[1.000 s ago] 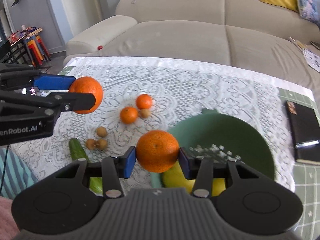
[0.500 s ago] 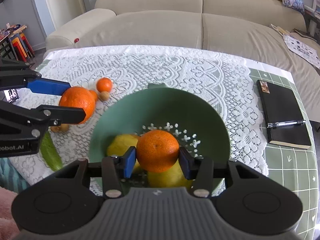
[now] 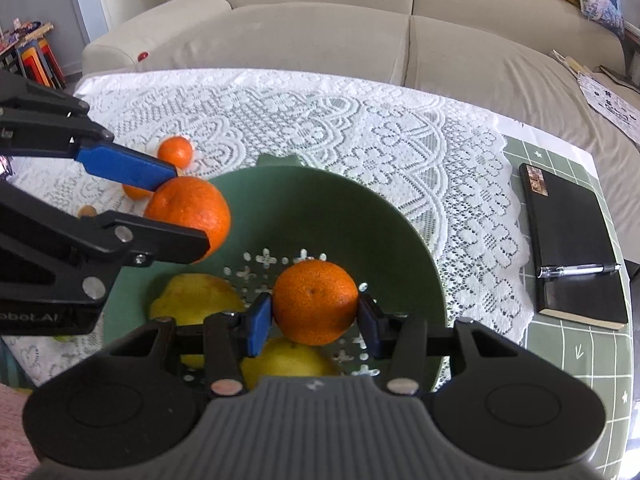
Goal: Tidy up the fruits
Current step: 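Carry the mandarin with the right tool while the left tool carries its mandarin to the colander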
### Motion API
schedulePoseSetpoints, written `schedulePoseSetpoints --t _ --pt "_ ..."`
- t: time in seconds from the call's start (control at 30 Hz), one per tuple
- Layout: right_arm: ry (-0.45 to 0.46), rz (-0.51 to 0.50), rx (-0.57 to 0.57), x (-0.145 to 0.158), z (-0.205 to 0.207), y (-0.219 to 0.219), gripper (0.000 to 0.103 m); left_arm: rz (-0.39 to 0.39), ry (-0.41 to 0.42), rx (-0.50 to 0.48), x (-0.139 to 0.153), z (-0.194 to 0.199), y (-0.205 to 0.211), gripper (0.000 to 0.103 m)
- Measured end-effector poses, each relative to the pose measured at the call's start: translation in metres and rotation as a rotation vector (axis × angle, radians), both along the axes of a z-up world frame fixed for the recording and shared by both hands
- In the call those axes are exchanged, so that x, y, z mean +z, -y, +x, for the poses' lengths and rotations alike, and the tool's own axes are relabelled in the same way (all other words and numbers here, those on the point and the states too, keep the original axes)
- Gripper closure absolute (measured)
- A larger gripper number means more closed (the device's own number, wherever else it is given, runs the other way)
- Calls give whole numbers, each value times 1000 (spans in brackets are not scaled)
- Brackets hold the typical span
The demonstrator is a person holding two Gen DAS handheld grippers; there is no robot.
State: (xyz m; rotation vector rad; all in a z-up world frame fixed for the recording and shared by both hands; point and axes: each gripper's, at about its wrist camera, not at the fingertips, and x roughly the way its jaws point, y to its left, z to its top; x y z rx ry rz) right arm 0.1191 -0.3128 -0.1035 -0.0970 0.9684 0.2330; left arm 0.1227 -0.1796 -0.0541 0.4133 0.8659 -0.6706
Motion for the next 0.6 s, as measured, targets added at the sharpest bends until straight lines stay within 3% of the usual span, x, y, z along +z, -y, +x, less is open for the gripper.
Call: schedulePoseSetpoints --t 0.6 --pt "-33 -66 35 -19 14 -5 59 8 -124 13 -28 26 13 55"
